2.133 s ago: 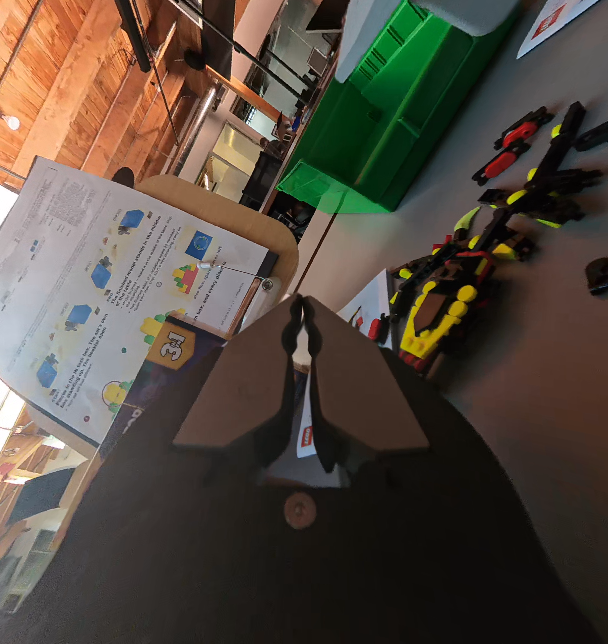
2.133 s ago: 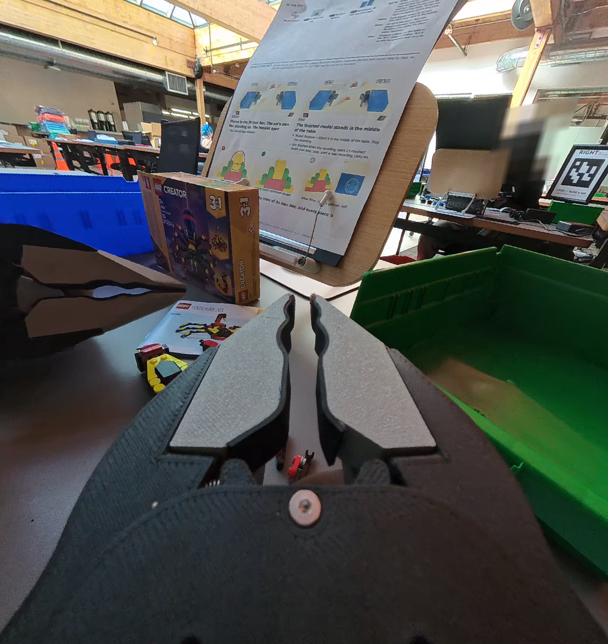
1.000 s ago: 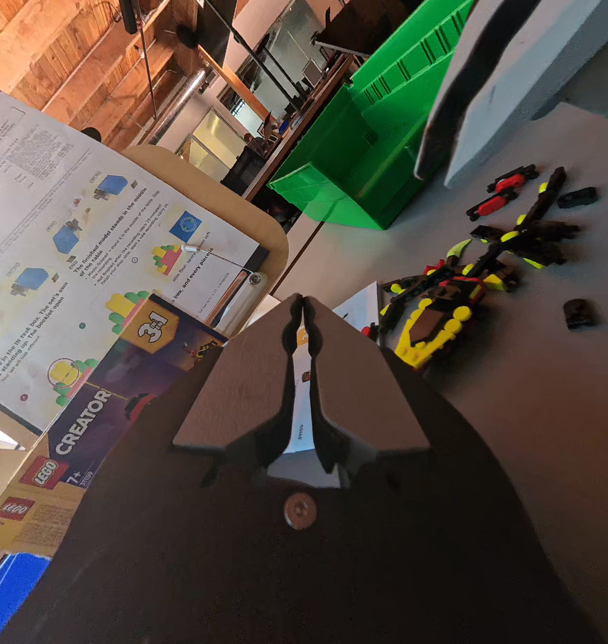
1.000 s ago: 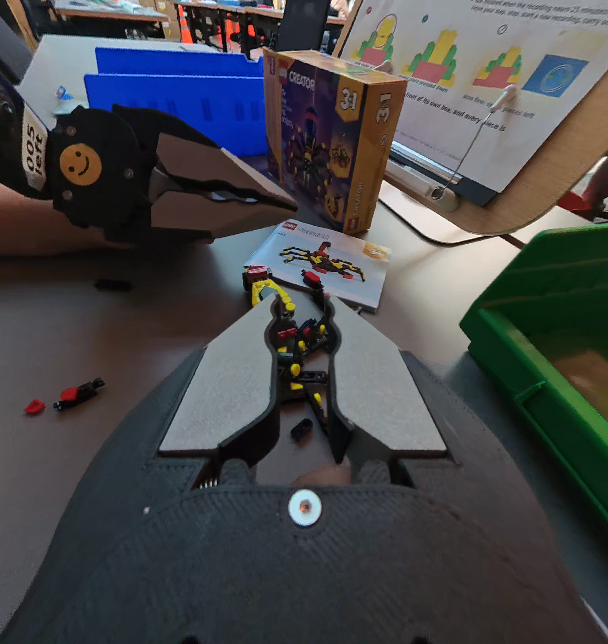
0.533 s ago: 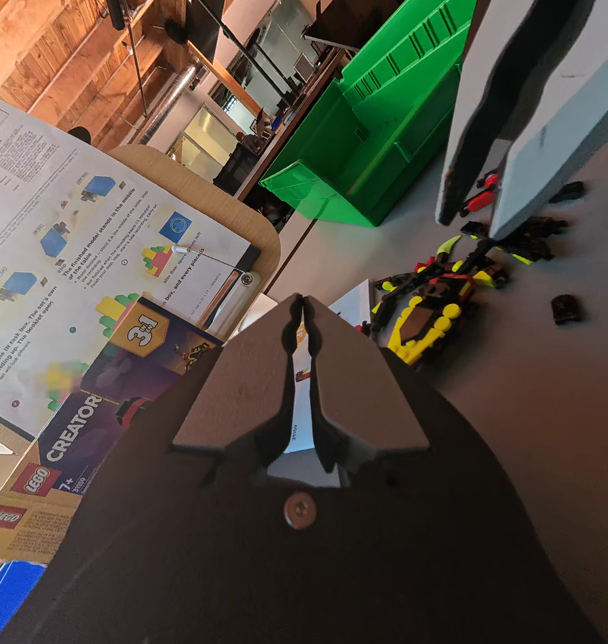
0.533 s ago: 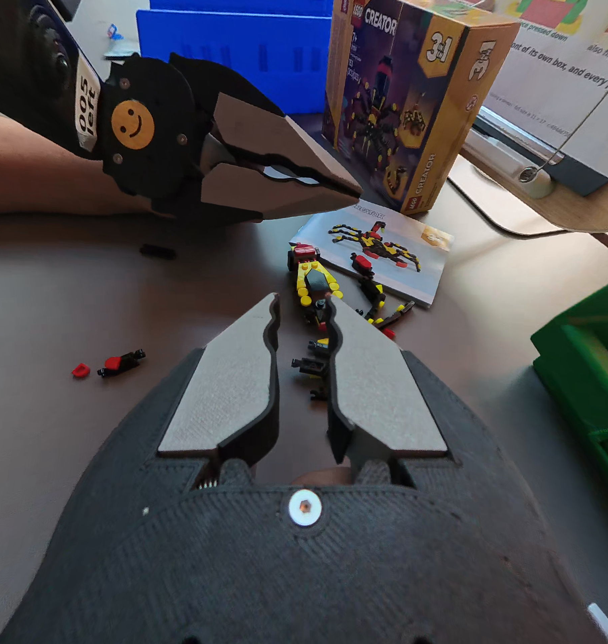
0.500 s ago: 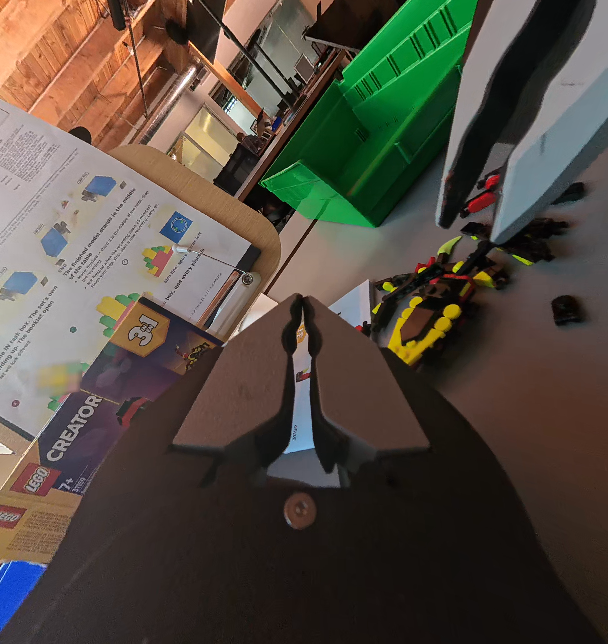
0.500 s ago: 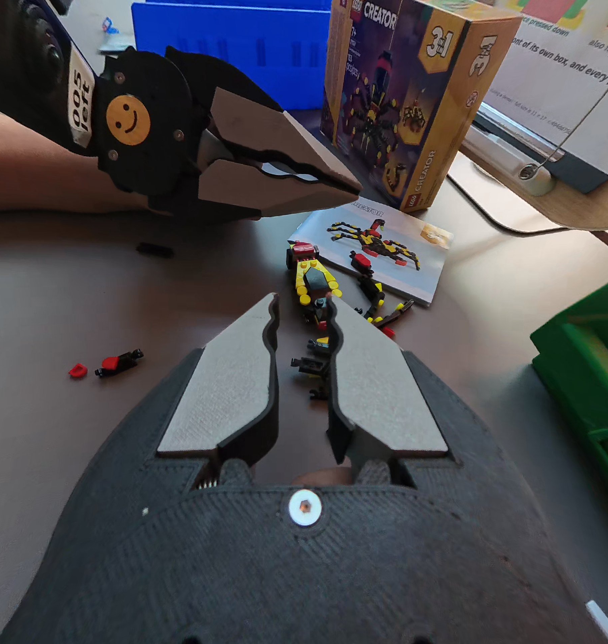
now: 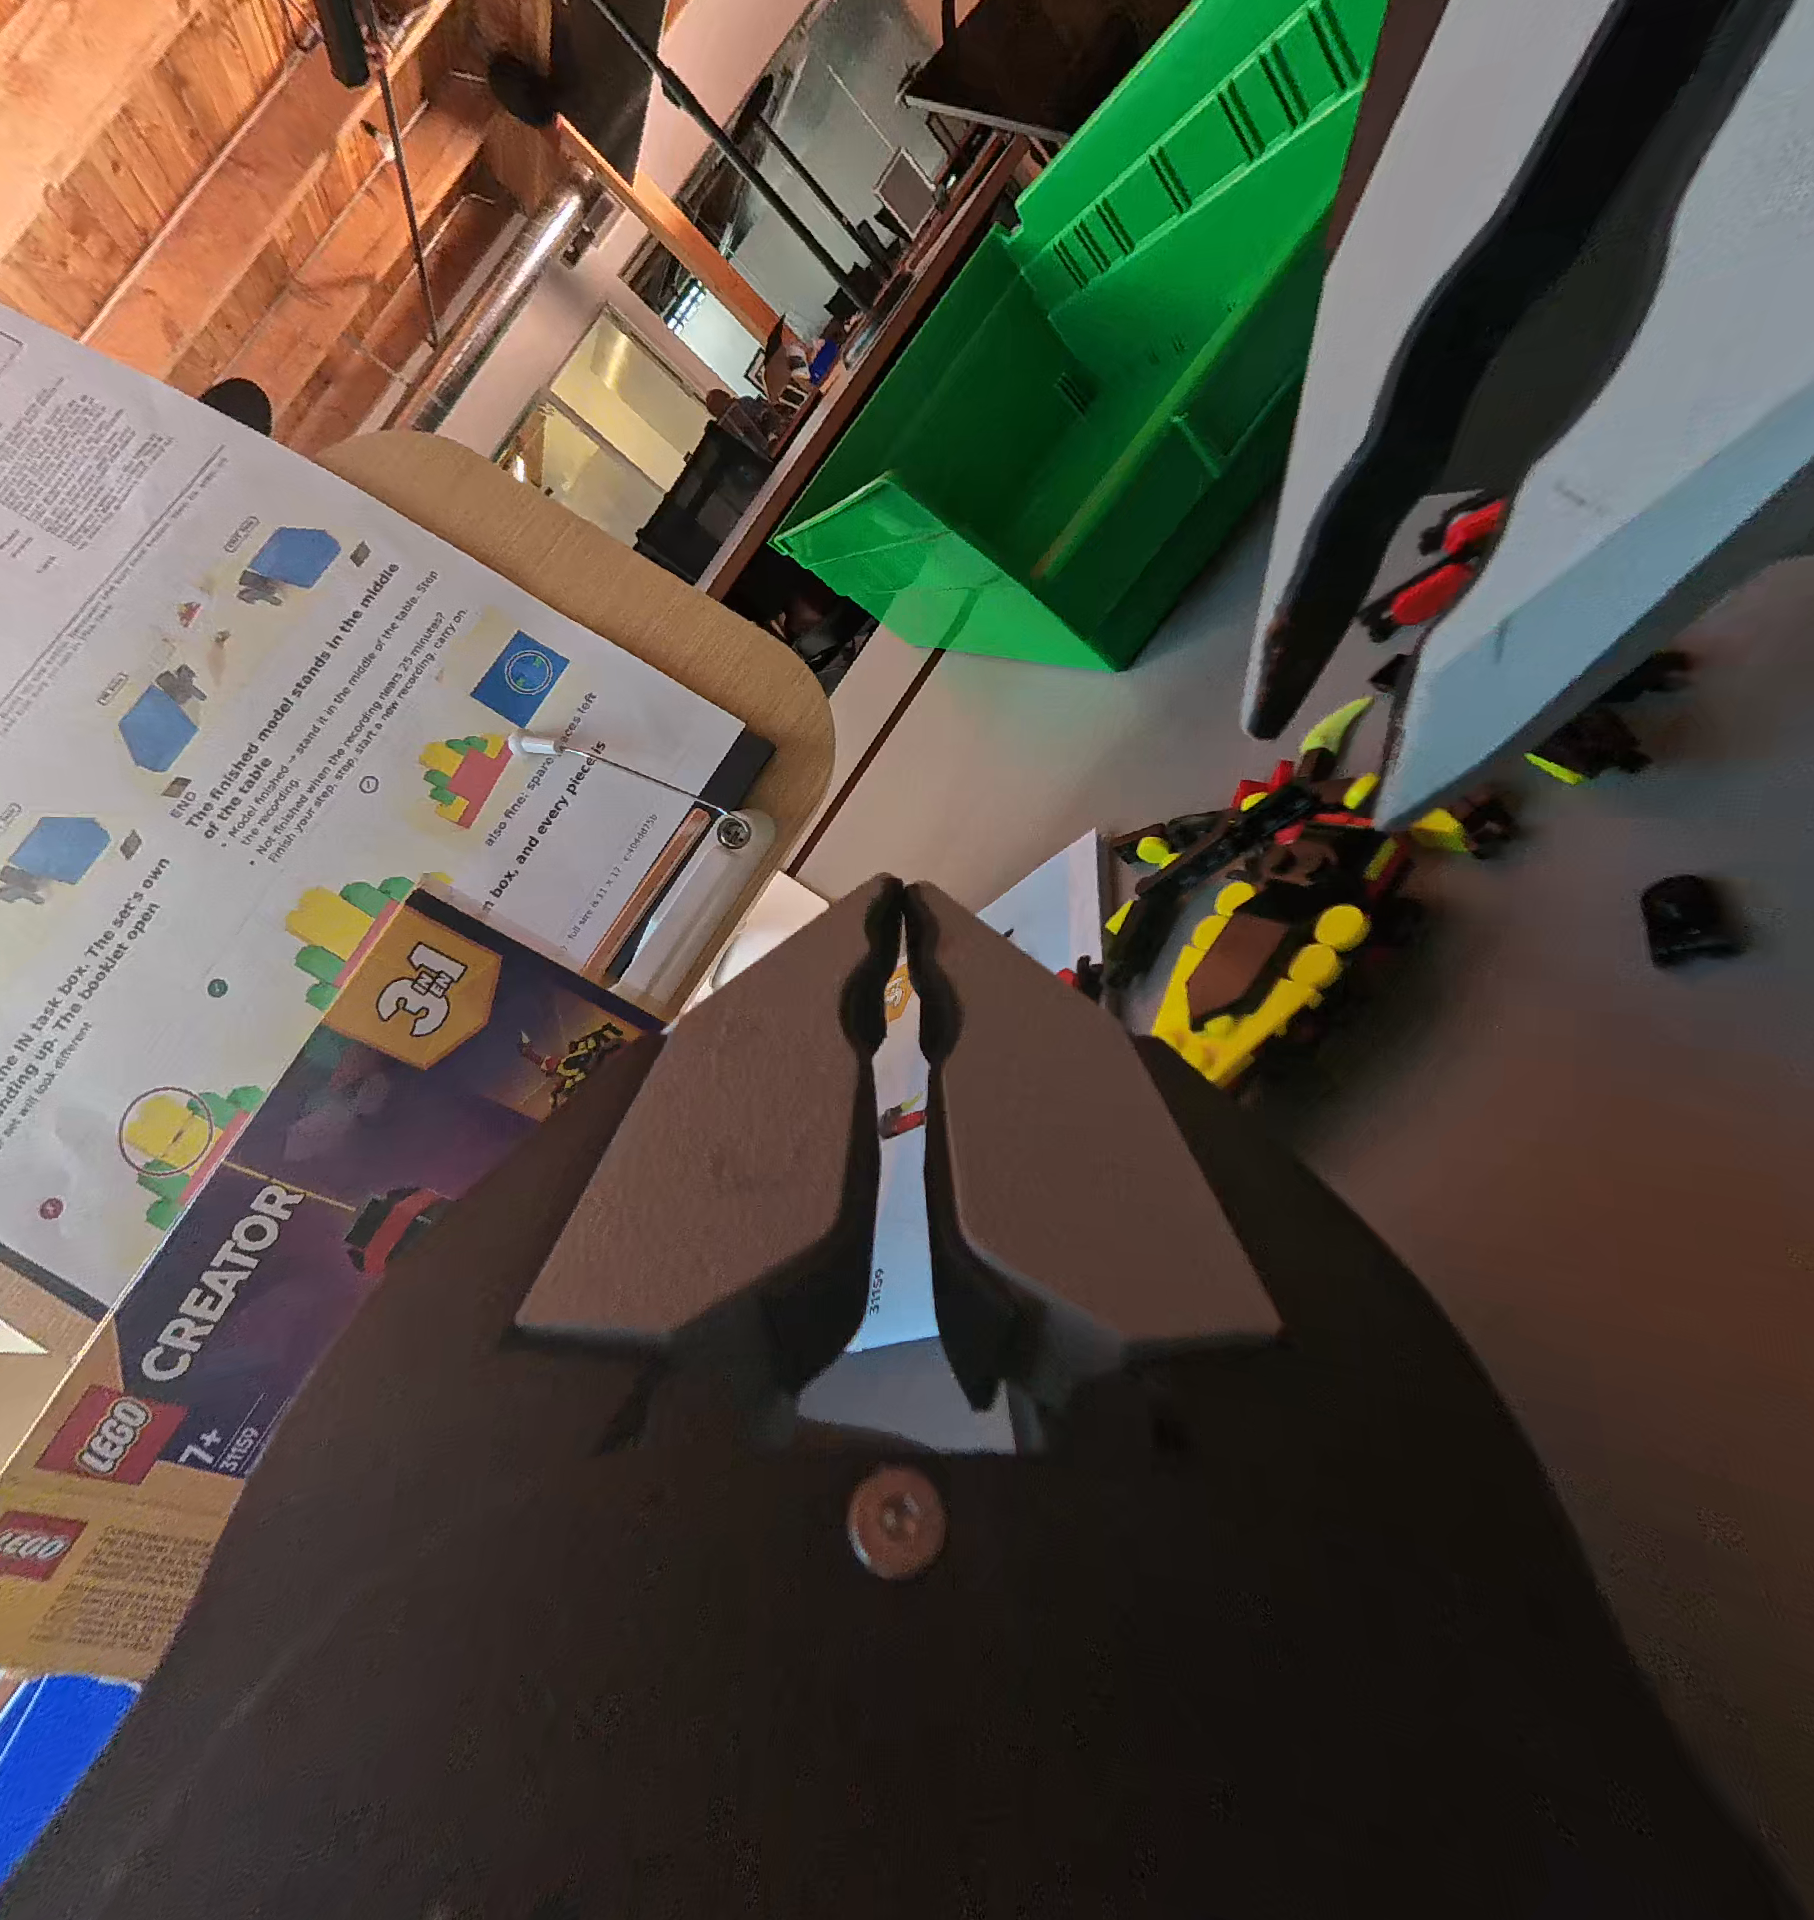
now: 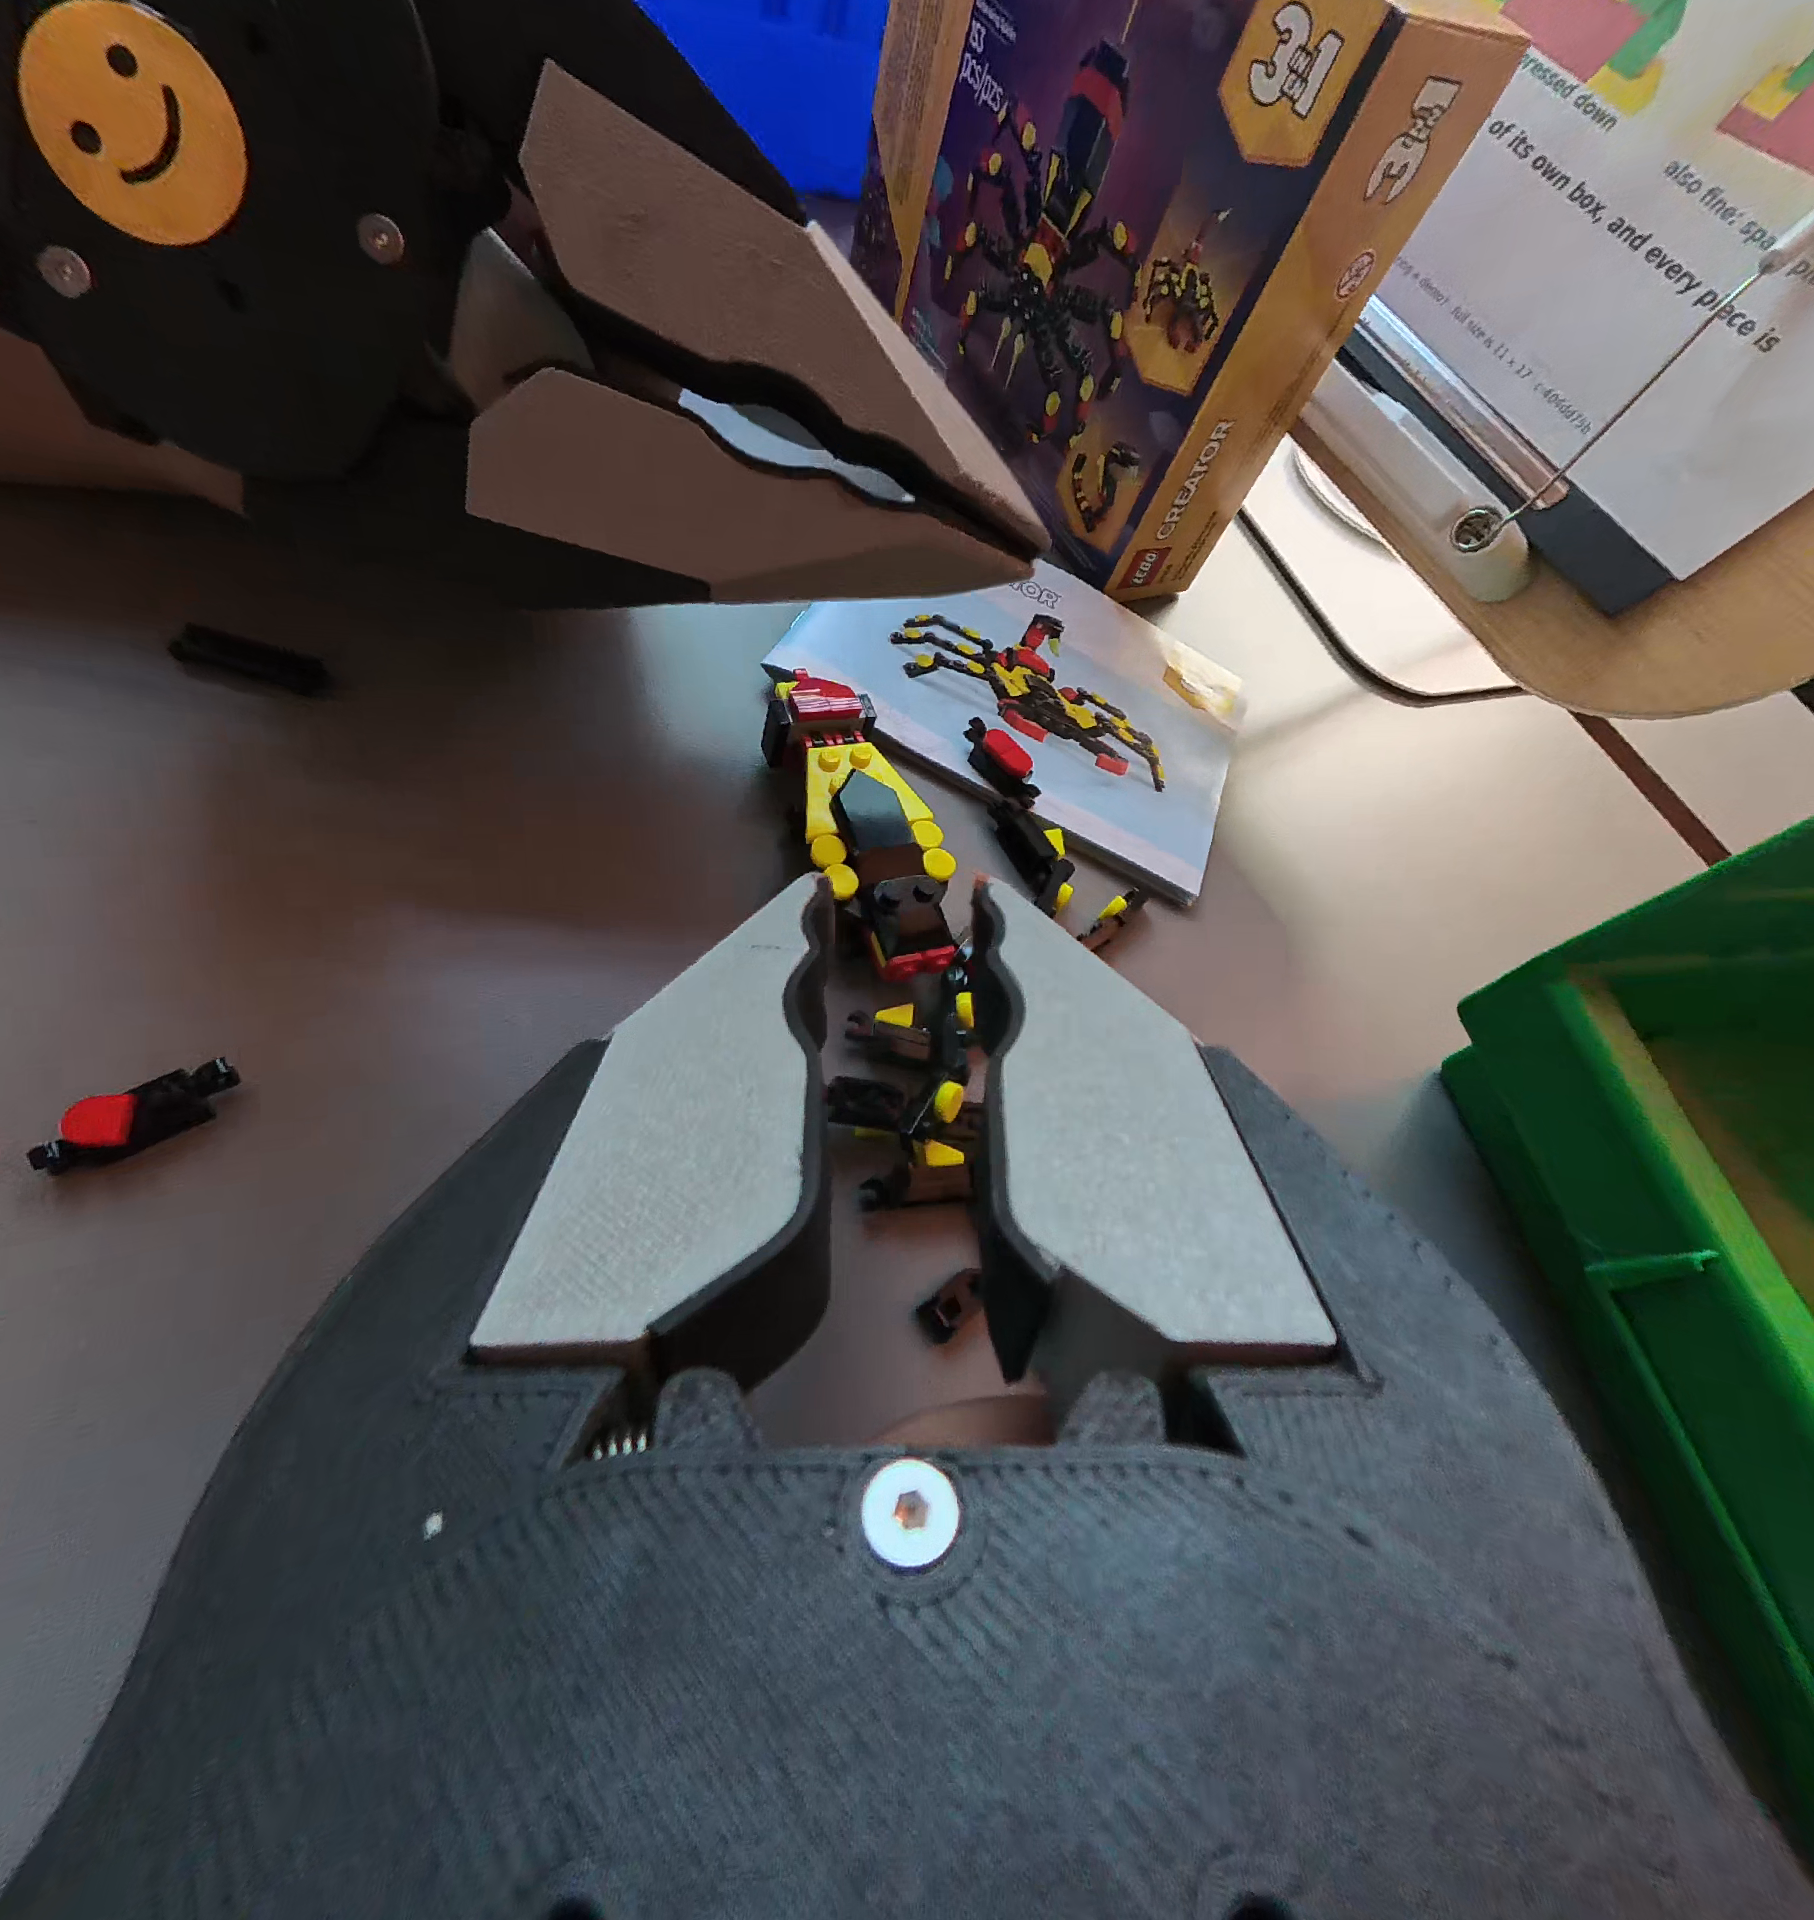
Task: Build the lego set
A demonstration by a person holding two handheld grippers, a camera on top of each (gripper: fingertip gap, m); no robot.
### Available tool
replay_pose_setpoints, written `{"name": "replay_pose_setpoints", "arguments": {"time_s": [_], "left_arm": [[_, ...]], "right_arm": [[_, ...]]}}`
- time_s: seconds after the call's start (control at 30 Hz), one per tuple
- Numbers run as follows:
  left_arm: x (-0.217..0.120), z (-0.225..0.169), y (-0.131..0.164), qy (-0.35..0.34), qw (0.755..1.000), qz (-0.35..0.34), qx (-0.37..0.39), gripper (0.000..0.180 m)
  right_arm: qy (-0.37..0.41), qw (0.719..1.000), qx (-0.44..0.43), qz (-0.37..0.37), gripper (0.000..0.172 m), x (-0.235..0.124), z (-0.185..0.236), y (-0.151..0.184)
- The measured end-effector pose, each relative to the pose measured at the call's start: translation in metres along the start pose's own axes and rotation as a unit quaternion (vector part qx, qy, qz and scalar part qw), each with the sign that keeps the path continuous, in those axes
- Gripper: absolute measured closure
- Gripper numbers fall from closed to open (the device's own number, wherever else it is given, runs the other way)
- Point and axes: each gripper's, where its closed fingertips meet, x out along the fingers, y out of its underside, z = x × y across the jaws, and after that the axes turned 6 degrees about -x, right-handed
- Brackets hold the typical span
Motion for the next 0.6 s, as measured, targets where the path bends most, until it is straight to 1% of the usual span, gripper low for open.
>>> {"name": "replay_pose_setpoints", "arguments": {"time_s": [0.17,0.33,0.4,0.5,0.57,0.6], "left_arm": [[0.001,-0.004,-0.002,0.011,1.0,0.004,-0.009,0.18],[0.001,-0.003,0.001,0.026,0.997,0.03,-0.065,0.18],[-0.001,-0.002,-0.001,0.029,0.995,0.033,-0.09,0.174],[-0.003,-0.005,-0.005,0.049,0.99,0.033,-0.131,0.168],[-0.002,-0.007,-0.004,0.058,0.989,0.038,-0.133,0.161],[-0.001,-0.01,-0.002,0.064,0.988,0.046,-0.13,0.153]], "right_arm": [[0.008,1.0,0.012,-0.004,0.149,-0.002,-0.006,0.0],[0.019,1.0,0.011,0.004,0.149,0.0,-0.009,0.002],[0.033,0.999,0.025,-0.007,0.148,0.001,-0.016,-0.003],[0.037,0.996,0.069,-0.05,0.144,0.004,-0.025,-0.02],[0.034,0.995,0.075,-0.054,0.137,0.009,-0.028,-0.027],[0.03,0.996,0.073,-0.052,0.136,0.012,-0.029,-0.028]]}}
